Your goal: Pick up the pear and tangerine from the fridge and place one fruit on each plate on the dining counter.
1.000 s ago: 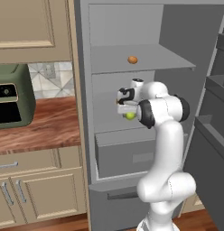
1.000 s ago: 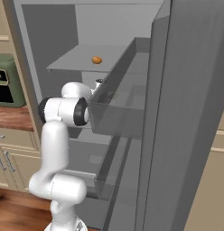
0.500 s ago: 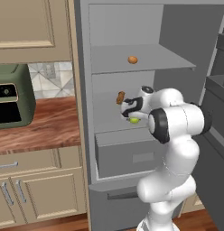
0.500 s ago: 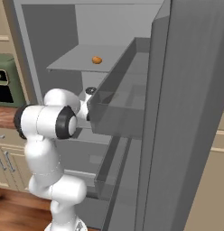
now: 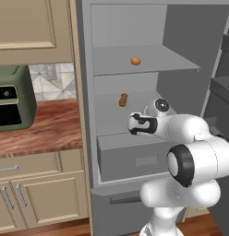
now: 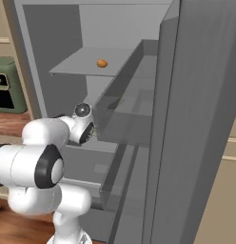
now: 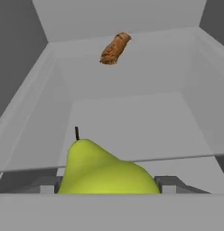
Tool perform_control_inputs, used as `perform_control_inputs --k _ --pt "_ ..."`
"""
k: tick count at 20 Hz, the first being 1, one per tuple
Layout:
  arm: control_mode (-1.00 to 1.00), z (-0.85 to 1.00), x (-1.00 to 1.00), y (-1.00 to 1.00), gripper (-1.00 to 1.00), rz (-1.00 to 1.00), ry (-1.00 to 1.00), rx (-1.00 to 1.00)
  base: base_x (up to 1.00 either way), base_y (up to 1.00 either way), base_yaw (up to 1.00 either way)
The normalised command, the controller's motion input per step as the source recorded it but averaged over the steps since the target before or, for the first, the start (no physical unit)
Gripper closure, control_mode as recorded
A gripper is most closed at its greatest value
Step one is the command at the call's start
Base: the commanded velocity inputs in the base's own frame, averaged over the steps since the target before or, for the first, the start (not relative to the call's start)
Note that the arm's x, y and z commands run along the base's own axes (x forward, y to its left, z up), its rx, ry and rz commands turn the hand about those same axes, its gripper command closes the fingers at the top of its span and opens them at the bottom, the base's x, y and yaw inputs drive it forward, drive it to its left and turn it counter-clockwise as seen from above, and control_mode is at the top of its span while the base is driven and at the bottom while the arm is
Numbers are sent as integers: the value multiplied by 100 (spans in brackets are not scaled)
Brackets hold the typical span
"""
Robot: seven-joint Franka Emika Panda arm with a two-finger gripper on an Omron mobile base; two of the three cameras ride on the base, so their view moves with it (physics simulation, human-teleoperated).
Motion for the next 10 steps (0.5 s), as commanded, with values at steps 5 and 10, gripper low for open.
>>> perform_control_inputs --k 5,10 --pt "-100 85 -28 0 100 -4 0 0 0 0 0" --pt "-100 74 -30 0 100 -7 4 0 0 0 0"
